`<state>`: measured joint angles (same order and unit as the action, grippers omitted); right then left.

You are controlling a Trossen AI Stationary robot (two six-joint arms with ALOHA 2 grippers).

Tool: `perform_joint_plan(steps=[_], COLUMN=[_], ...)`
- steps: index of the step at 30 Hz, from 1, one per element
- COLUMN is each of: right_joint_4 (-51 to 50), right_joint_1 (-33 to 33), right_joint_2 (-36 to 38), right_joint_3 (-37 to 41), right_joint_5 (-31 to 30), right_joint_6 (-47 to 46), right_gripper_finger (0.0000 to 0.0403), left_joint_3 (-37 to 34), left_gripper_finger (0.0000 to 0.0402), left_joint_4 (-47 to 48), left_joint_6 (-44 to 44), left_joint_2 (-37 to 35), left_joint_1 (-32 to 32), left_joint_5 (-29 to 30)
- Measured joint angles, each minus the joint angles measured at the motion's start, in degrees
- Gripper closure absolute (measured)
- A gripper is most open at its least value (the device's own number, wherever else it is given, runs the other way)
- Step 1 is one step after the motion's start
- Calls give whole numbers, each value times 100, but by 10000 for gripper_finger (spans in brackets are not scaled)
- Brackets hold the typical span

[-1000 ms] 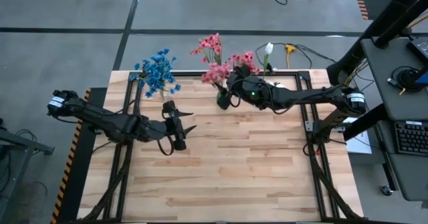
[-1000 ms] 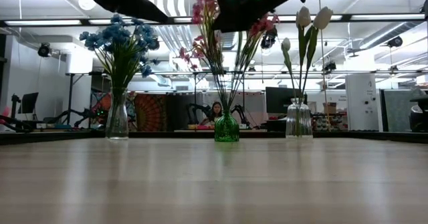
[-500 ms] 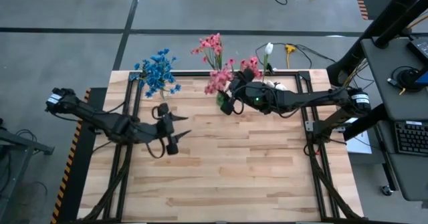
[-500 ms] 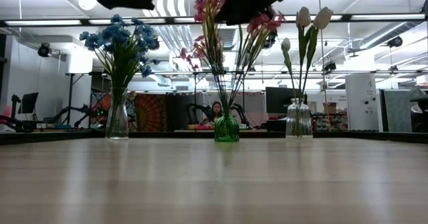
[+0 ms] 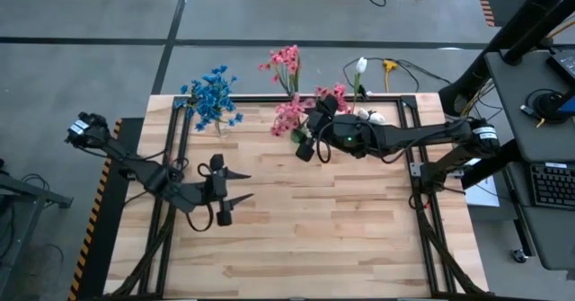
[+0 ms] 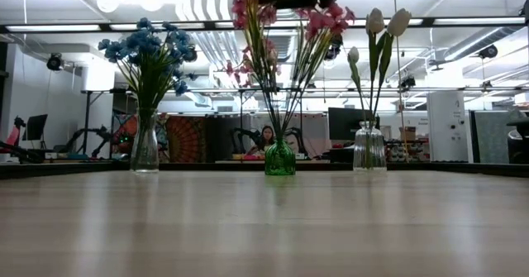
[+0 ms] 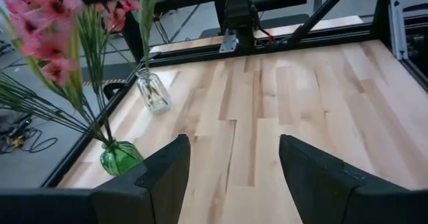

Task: Sort flowers into vase by color
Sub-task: Put the right pink flower into the green vase, then return to Home Position

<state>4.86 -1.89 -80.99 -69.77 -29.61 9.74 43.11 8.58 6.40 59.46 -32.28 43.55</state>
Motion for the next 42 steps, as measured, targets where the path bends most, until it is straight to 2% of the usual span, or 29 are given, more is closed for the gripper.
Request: perform_joint_plan(steps=[8,20,25,27,31,34,40,42], right_joint_4=[-793,-847,-850,-881,-897,-884,-914,-924], right_joint_1=[48,78,89,89,89,103,142,142], right_joint_2=[1,19,91,127,147,193,397,480], right_joint_3=[-538,-678,-678,-678,-678,-678,-674,-663], right_joint_5=[-3,-29,-37,-37,-32,-14,5,5], right_joint_6=[-69,189,229,234,338,505,648,661], right_gripper_finger=[149,149,149,149,149,149,149,149], left_joint_3=[-14,-55,-54,-54,-53,-54,-52,-77], left_gripper_finger=[189,189,189,189,189,190,206,215], left_joint_4=[-11,-401,-348,-318,-336,-484,-901,-874], left_joint_6=[82,16,252,364,306,-173,-1230,-1438], left_joint_2=[229,897,944,964,1002,1016,883,754], left_joint_1=[-80,-76,-67,-62,-65,29,631,836], left_joint_5=[-101,-253,464,485,-116,-636,-2117,-2318])
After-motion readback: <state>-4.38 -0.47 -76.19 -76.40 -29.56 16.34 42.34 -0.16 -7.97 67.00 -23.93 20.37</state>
